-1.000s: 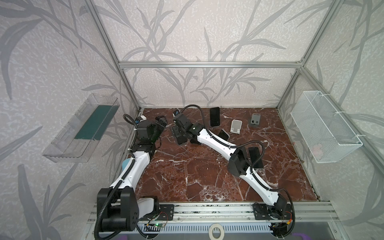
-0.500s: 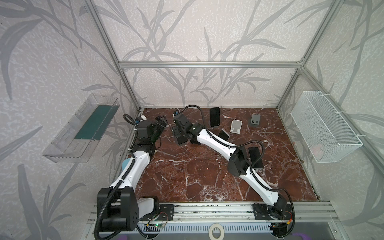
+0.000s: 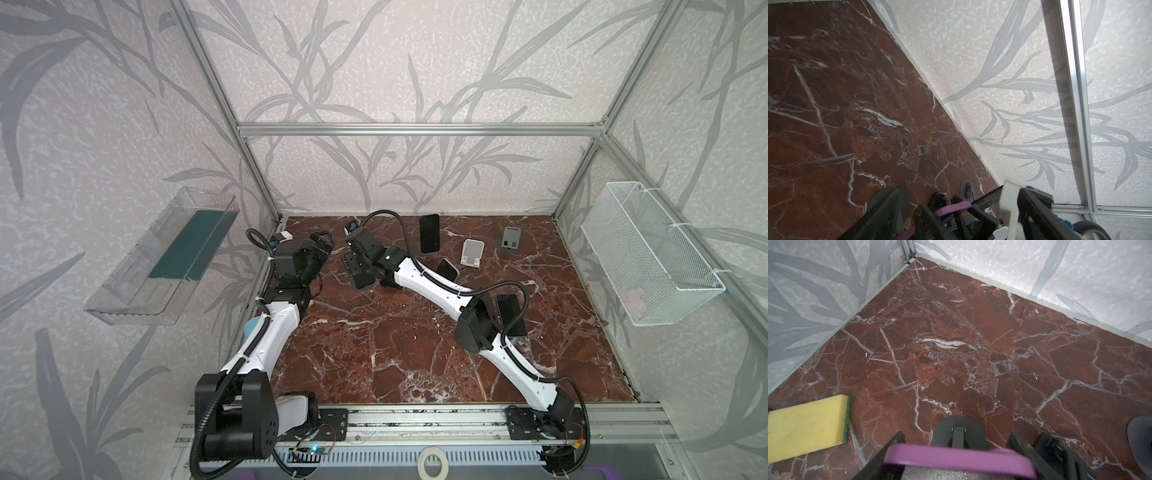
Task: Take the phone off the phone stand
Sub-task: 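Close the right gripper on the top edge of the purple-edged phone, then lift the purple-edged phone up off the black stand with the right gripper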
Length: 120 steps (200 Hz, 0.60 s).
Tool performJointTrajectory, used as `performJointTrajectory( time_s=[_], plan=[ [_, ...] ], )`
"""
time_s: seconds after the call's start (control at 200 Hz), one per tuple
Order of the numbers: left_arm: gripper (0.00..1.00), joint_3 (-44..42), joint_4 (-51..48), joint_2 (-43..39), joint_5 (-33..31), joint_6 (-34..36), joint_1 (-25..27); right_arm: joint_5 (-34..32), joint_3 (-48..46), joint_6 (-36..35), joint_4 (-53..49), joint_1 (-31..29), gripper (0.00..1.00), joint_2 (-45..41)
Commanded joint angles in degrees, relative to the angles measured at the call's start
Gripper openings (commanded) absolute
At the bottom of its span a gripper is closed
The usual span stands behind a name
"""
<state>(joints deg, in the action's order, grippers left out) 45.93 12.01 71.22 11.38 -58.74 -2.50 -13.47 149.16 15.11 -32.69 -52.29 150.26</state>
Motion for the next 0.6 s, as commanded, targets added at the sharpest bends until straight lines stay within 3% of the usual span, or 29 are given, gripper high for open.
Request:
performJointTrajectory(
  time_s=[0.0, 0.595],
  plan=[
    [0.87, 0.6, 1.6, 0.4, 0.9, -0.5, -0.3, -0.6, -1.3, -1.0, 1.6, -0.3, 0.75, -4.2],
    [0.86, 0.6, 2.1, 0.5, 1.8, -0.9, -0.3, -0.4, -2.4, -2.7, 3.0, -1.1, 0.73, -7.8]
  ],
)
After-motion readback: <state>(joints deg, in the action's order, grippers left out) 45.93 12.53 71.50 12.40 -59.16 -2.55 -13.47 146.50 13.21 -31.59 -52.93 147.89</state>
